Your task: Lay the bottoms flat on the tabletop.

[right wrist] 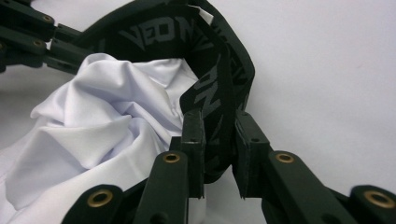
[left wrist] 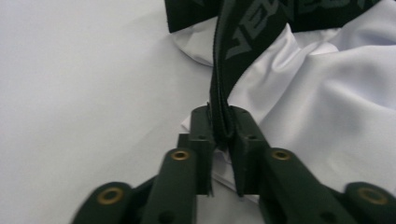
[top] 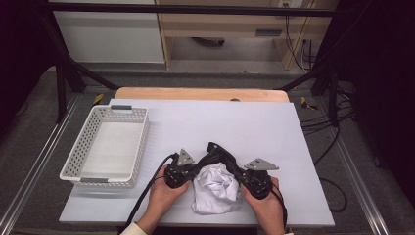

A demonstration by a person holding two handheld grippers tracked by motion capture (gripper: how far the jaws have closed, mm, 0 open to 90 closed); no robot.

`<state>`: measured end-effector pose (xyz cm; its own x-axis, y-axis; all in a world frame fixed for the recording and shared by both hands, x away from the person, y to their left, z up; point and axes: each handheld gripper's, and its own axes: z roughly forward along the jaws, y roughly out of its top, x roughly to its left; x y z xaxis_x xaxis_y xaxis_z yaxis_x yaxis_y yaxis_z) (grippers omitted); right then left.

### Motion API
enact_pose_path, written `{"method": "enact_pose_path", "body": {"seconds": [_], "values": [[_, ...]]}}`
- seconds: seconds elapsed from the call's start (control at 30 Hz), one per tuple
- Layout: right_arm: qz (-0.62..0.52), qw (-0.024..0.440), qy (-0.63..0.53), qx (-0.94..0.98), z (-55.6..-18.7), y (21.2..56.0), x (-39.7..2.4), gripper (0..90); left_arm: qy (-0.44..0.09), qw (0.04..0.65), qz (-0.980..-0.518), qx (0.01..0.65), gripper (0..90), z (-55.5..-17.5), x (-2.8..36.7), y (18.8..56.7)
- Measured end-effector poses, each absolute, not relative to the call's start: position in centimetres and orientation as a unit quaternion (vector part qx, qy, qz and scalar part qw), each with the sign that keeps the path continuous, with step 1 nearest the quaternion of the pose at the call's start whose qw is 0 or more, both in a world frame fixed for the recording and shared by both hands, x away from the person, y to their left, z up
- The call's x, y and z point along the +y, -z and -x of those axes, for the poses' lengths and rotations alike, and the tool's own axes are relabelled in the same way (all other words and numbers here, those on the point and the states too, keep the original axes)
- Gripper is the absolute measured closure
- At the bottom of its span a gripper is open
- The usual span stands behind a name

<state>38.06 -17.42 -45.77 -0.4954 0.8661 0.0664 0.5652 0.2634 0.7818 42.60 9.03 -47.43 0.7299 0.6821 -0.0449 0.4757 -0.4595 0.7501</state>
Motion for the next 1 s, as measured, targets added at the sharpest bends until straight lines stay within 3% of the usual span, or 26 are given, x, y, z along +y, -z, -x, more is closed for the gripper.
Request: {"method": "enact_pose_path", "body": {"seconds": [0.33,0.53,0.67,0.77,1.0], "values": [[-0.457,0.218,-0.357,0.785,-38.7,44.4,-18.6,86.9,-0.152,0.392,-0.829,0.369,83.6,-42.6,11.2,45.0],[-0.451,0.285,-0.3,0.791,-40.7,42.6,-20.1,86.9,-0.16,0.402,-0.825,0.363,83.6,-42.6,12.2,43.4],[-0.459,0.268,-0.304,0.79,-42.5,43.5,-20.7,86.3,-0.157,0.399,-0.83,0.358,83.6,-42.6,12.0,43.7],[-0.467,0.25,-0.307,0.791,-42.8,45.5,-20.8,82.3,-0.153,0.395,-0.831,0.361,83.5,-42.6,12.0,43.9],[-0.489,0.225,-0.346,0.768,-41.8,46.4,-22.1,59.9,-0.149,0.393,-0.832,0.362,83.2,-42.8,12.0,44.3]]}}
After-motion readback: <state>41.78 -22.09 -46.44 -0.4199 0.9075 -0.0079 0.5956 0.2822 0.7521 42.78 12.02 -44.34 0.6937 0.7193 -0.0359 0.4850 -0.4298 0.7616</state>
